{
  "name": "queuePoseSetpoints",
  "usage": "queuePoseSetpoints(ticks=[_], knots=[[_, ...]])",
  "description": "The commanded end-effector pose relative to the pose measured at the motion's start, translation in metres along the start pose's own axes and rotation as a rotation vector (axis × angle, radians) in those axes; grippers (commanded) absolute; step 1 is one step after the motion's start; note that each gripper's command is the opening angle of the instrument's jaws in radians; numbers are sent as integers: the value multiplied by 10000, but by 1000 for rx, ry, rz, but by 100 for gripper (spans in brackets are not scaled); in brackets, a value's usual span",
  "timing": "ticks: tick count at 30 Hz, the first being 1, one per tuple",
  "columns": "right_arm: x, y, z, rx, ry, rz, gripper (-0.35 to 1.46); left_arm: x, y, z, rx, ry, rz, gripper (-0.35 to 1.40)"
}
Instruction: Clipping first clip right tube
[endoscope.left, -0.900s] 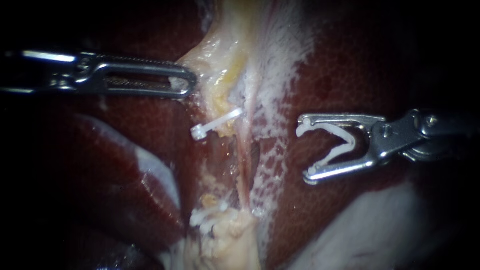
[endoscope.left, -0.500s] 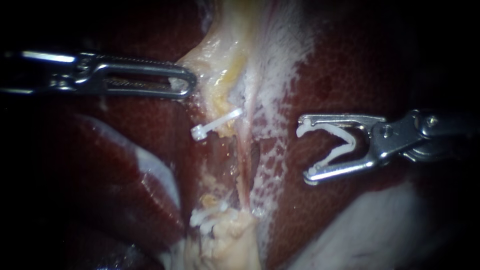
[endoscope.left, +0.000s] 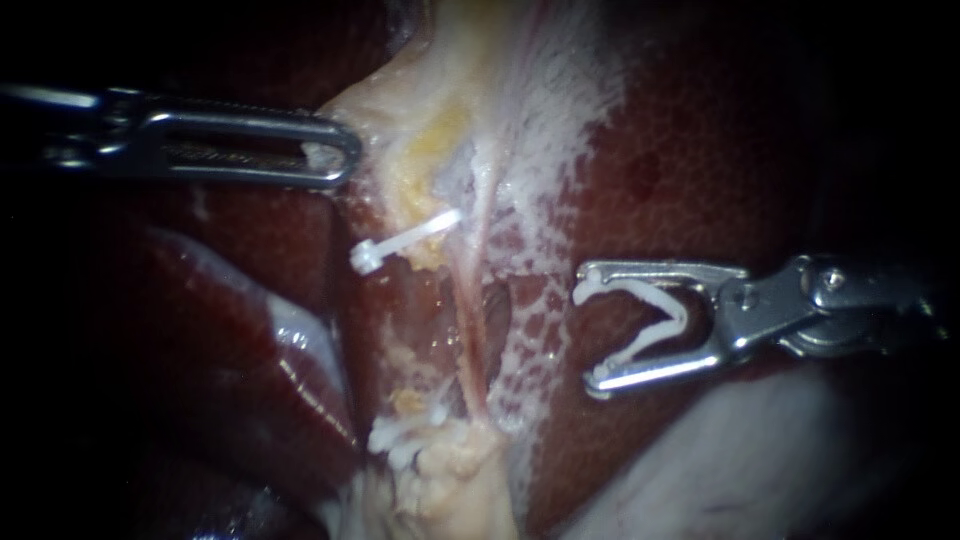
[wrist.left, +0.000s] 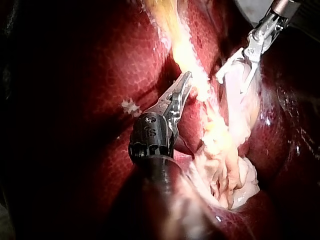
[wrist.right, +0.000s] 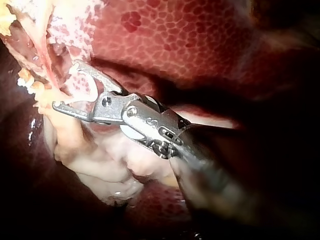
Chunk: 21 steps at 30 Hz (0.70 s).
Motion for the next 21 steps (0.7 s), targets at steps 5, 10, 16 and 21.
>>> queuePoseSetpoints(ticks=[5, 10, 16, 21], knots=[[-11, 0, 20, 32, -8, 30, 58, -7, -13, -7, 4, -8, 3, -35], [-17, 2, 41, 61, -14, 52, 56, -9, -21, -8, 4, -11, 3, -35], [-23, 8, 60, 94, -23, 66, 55, -9, -25, -9, 3, -11, 3, -35], [-27, 12, 71, 126, -31, 65, 54, -9, -25, -9, 3, -11, 3, -35]])
